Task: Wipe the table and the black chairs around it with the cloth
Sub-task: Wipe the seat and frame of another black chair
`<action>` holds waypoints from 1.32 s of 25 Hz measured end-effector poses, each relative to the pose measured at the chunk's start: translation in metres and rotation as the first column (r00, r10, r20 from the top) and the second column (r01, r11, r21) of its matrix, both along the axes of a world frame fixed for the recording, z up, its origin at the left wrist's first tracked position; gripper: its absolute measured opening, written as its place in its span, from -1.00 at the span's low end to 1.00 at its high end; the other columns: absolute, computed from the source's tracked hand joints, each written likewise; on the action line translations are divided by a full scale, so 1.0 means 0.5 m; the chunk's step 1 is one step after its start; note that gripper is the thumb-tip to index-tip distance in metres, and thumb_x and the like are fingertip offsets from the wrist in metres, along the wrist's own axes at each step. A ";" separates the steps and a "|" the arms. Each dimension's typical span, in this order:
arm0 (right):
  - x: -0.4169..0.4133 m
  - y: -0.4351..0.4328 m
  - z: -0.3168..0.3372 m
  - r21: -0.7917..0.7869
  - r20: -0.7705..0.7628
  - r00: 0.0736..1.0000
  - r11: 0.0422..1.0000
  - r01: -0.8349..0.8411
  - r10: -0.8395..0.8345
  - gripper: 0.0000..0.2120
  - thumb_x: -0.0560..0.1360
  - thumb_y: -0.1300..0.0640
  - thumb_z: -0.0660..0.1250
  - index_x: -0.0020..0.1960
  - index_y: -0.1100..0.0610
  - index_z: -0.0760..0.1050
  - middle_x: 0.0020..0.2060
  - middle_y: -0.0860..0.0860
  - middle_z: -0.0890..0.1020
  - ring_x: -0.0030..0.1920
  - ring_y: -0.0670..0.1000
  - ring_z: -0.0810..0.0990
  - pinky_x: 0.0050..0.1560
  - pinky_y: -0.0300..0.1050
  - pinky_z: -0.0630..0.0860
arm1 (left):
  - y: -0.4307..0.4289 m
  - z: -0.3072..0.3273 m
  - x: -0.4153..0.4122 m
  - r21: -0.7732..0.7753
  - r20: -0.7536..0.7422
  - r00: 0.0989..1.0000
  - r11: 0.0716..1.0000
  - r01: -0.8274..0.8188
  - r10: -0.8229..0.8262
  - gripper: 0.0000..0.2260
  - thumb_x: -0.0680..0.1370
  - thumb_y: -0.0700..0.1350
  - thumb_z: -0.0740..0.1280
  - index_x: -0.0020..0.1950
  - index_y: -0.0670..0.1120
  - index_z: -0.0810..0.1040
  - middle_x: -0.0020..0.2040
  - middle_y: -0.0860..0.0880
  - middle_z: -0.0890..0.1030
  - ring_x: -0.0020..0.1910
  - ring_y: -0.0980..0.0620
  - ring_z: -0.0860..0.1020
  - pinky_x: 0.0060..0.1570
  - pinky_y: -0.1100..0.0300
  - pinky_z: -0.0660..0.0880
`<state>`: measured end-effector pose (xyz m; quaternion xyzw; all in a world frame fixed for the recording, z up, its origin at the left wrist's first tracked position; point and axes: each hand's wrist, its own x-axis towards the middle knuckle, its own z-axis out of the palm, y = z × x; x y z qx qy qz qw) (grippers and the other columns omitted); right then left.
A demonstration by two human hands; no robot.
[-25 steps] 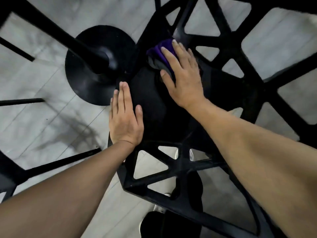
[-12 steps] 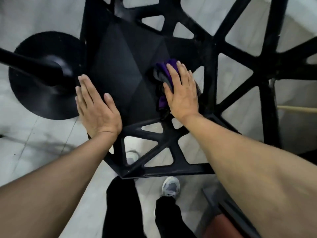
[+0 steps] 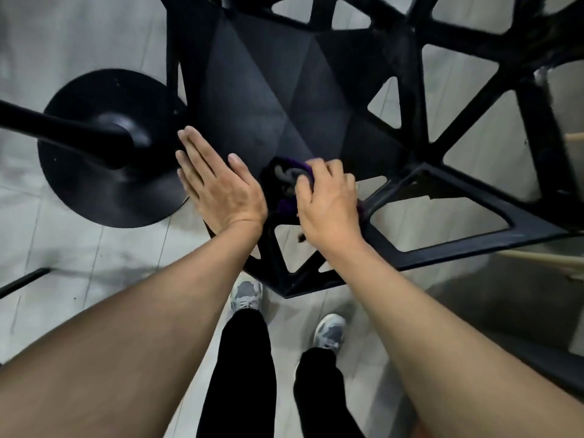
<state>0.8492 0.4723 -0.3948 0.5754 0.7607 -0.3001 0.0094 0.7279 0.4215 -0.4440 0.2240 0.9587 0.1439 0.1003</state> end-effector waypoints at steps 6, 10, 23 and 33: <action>0.048 -0.129 0.129 -0.068 0.233 0.859 0.889 -0.453 0.456 -0.66 0.47 -0.17 0.17 0.05 0.00 0.55 -0.03 0.03 0.56 0.03 0.20 0.48 0.00 0.12 0.37 | -0.001 -0.003 0.001 0.006 -0.008 1.000 1.000 -0.003 0.003 -0.41 0.67 0.04 -0.03 0.67 -0.12 -0.06 0.68 -0.08 0.04 0.64 -0.13 0.09 0.61 -0.04 0.03; 0.072 -0.126 0.143 -0.032 0.286 0.774 0.813 -0.582 0.565 -0.72 0.41 -0.17 0.33 0.00 -0.01 0.57 -0.14 0.02 0.55 -0.07 0.19 0.49 -0.12 0.06 0.27 | 0.002 -0.003 0.005 0.009 -0.027 1.000 1.000 -0.002 0.002 -0.41 0.66 0.03 -0.04 0.67 -0.12 -0.07 0.68 -0.08 0.04 0.64 -0.13 0.09 0.61 -0.04 0.04; 0.235 0.226 0.211 0.192 0.591 0.717 0.798 -0.572 0.371 -0.70 0.56 -0.12 0.20 0.16 0.03 0.47 -0.05 0.12 0.51 -0.03 0.25 0.49 -0.04 0.10 0.39 | 0.000 -0.003 0.004 0.049 -0.034 0.999 0.999 -0.005 0.007 -0.41 0.67 0.02 -0.02 0.67 -0.12 -0.07 0.67 -0.08 0.06 0.63 -0.15 0.09 0.60 -0.07 0.05; 0.174 0.202 0.069 -0.098 0.632 0.653 0.879 -0.467 0.417 -0.75 0.59 0.02 0.23 0.21 0.10 0.52 0.07 0.13 0.49 0.15 0.28 0.48 0.15 0.14 0.39 | 0.003 -0.009 0.004 0.032 -0.050 0.998 0.999 -0.021 0.022 -0.41 0.67 0.03 -0.02 0.67 -0.11 -0.05 0.67 -0.07 0.07 0.63 -0.14 0.11 0.60 -0.06 0.07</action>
